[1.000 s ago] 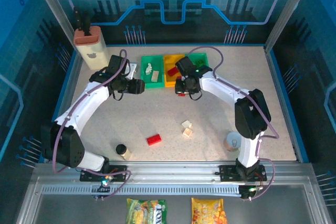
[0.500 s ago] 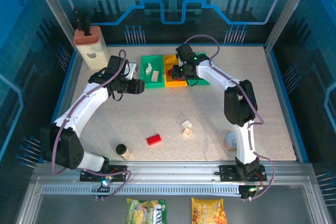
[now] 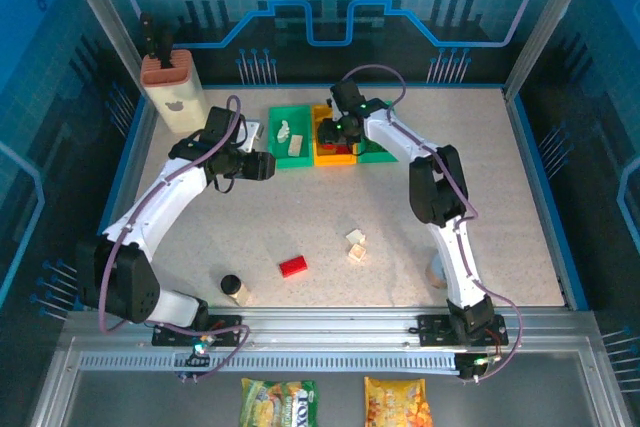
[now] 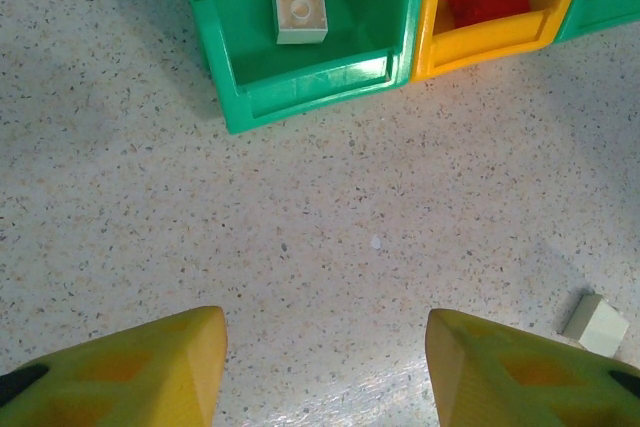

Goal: Sort the legos into containers by color
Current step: Place the lego in the container.

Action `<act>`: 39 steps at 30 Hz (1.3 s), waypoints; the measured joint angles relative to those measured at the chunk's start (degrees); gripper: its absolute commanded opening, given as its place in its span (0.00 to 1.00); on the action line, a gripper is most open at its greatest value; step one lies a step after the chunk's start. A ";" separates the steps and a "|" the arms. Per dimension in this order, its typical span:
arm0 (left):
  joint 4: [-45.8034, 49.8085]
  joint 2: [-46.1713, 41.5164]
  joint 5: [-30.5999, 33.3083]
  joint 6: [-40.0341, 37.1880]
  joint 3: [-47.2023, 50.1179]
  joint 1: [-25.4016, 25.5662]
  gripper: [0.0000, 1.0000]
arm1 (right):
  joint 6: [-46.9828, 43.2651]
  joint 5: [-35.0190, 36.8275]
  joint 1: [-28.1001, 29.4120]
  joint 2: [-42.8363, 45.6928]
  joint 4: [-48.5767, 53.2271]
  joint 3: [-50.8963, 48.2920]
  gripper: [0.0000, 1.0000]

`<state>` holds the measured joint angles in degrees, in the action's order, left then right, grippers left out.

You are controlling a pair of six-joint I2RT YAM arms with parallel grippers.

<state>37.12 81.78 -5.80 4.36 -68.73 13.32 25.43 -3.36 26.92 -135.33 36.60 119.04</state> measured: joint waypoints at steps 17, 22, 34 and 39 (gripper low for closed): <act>0.00 0.00 -0.02 0.00 0.02 0.00 0.56 | -0.48 0.52 0.00 6.64 0.83 -3.72 0.54; 0.00 0.00 -0.48 0.00 0.02 0.00 0.56 | -0.66 0.52 0.02 11.19 0.50 -8.28 0.51; 2.29 1.38 -3.02 -0.02 0.00 3.19 0.57 | -0.66 0.48 0.07 23.74 -1.95 -25.20 0.49; 5.90 1.97 -2.80 0.87 -0.17 8.09 0.56 | -0.61 0.11 0.04 28.89 -3.04 -30.91 0.49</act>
<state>43.03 83.74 -8.60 5.23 -68.90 21.41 24.82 -3.25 26.96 -106.43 33.56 88.14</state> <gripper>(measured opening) 0.566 0.495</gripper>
